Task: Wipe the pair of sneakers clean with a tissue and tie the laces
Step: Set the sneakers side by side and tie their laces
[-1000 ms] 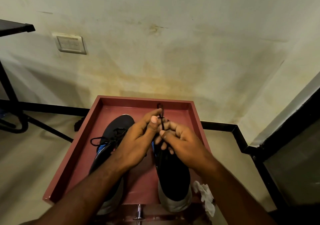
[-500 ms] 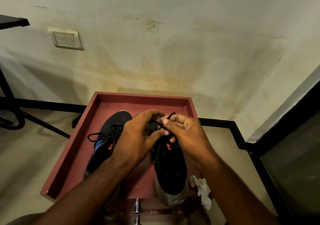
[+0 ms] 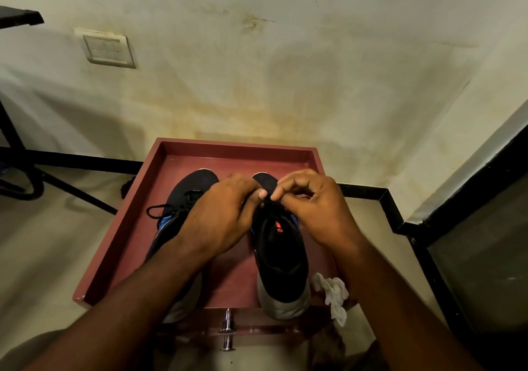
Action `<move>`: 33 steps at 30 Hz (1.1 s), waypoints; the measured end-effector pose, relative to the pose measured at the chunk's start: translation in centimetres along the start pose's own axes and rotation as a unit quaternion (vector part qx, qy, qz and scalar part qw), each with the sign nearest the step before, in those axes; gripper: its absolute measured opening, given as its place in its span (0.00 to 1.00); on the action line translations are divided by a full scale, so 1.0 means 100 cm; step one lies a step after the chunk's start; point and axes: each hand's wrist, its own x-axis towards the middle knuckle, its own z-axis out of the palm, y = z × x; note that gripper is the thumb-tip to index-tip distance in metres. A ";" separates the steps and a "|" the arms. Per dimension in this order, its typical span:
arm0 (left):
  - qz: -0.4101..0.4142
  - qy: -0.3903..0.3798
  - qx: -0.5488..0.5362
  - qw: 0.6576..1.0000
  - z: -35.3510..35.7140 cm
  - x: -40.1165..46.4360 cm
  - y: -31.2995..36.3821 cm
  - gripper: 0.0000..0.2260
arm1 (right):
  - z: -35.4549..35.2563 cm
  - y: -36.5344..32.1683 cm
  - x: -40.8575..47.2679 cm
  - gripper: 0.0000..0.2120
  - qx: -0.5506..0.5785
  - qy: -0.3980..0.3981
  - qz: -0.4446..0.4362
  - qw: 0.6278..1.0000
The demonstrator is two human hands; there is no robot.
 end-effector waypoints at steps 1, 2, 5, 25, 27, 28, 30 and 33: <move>-0.022 -0.005 -0.047 0.999 0.001 0.000 -0.001 0.11 | 0.001 0.001 -0.001 0.14 -0.061 0.001 -0.017 0.998; -0.045 -0.007 -0.086 0.995 0.002 0.000 -0.001 0.12 | 0.002 0.002 -0.001 0.15 -0.108 0.002 -0.029 0.994; -0.080 -0.025 -0.147 0.985 0.000 0.000 0.002 0.13 | 0.006 0.003 -0.003 0.13 -0.138 -0.030 -0.010 0.990; -0.171 -0.004 -0.134 0.976 -0.002 0.003 0.005 0.16 | -0.056 0.015 0.001 0.15 -0.320 0.263 0.073 0.907; -0.158 -0.001 -0.137 0.978 0.001 0.004 0.006 0.16 | -0.043 0.005 -0.003 0.18 -0.207 0.140 0.002 0.968; -0.148 0.002 -0.140 0.979 0.002 0.004 0.007 0.16 | -0.033 -0.001 -0.006 0.19 -0.155 0.045 -0.002 0.987; -0.130 0.009 -0.143 0.981 0.004 0.005 0.006 0.16 | -0.014 -0.004 -0.012 0.19 -0.142 -0.080 -0.029 0.986; -0.117 0.018 -0.132 0.984 0.006 0.005 0.005 0.15 | -0.005 -0.001 -0.010 0.09 -0.119 -0.042 -0.061 0.990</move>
